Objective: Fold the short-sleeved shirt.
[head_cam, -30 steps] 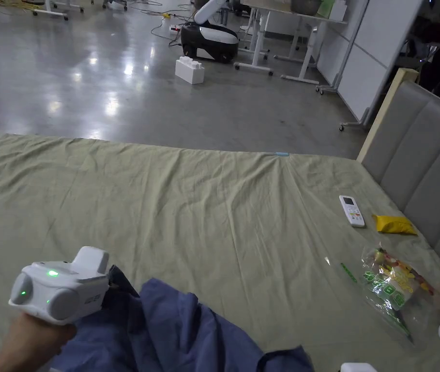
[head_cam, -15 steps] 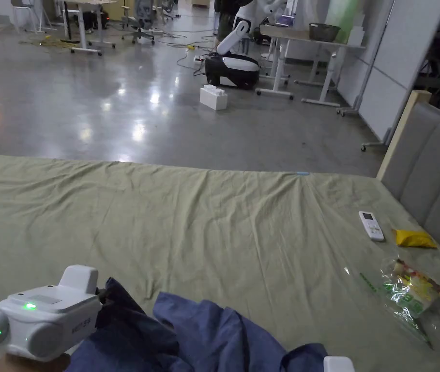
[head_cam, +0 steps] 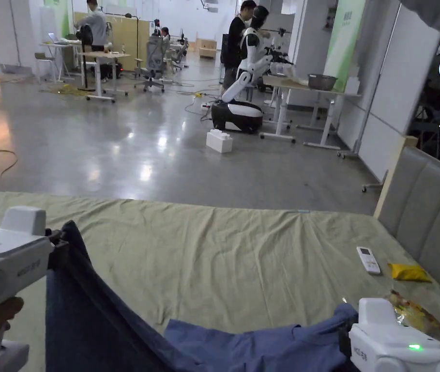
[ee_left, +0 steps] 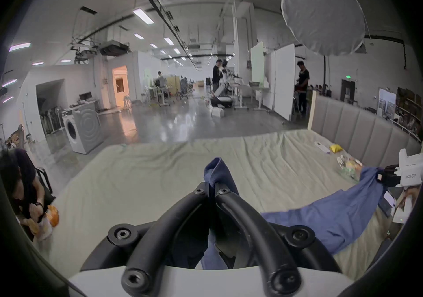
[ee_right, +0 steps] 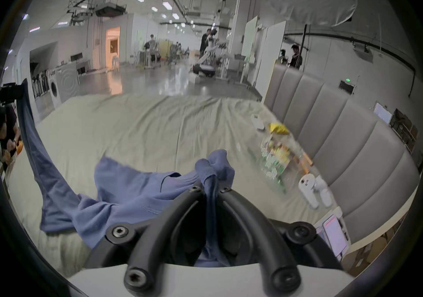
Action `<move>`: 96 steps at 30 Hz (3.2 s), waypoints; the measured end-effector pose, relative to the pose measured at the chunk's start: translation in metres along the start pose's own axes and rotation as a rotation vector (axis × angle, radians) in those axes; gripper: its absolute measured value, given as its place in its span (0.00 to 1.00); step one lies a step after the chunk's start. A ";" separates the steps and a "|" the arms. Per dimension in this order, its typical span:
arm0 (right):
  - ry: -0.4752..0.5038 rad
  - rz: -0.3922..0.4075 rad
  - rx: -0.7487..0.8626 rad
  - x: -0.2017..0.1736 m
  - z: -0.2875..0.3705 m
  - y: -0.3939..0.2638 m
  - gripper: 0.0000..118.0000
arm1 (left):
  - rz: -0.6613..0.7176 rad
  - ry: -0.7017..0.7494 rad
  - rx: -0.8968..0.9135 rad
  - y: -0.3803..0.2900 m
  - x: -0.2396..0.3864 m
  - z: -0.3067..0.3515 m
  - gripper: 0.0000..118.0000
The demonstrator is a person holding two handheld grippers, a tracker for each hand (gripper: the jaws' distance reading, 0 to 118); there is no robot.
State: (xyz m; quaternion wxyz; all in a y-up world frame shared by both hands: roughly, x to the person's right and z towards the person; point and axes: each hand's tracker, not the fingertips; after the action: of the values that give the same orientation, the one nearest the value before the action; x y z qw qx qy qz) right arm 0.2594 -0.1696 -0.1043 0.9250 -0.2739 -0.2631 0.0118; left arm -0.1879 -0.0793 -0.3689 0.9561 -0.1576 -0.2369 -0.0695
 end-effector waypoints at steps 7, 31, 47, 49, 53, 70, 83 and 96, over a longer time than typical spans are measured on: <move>-0.046 0.002 0.152 0.022 0.038 0.081 0.06 | 0.002 0.124 0.114 0.058 -0.063 0.031 0.03; -0.017 -0.064 0.408 0.028 0.036 0.259 0.06 | 0.134 0.260 0.158 0.139 -0.125 0.008 0.03; -0.014 -0.072 0.338 0.022 -0.011 0.198 0.06 | 0.127 0.256 0.070 0.073 -0.106 -0.030 0.03; -0.017 -0.066 0.320 0.019 -0.009 0.167 0.06 | 0.129 0.242 0.044 0.037 -0.105 -0.027 0.03; -0.005 -0.036 0.253 0.011 -0.006 0.084 0.06 | 0.179 0.218 -0.056 -0.049 -0.102 -0.011 0.03; -0.036 0.026 -0.141 -0.011 0.015 -0.163 0.06 | 0.228 0.245 -0.440 -0.258 -0.085 0.063 0.03; -0.085 0.036 -0.039 -0.031 0.038 -0.151 0.73 | 0.107 0.348 -0.423 -0.246 -0.079 0.083 0.48; 0.009 0.049 0.417 -0.113 0.061 -0.063 0.70 | 0.028 0.222 0.004 -0.155 0.011 0.077 0.48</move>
State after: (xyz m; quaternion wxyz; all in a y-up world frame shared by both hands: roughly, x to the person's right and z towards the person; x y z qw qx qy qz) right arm 0.1241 -0.2116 -0.0833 0.9622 -0.0828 -0.2443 0.0872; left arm -0.2434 -0.2003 -0.2575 0.9777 -0.1501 -0.1274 -0.0726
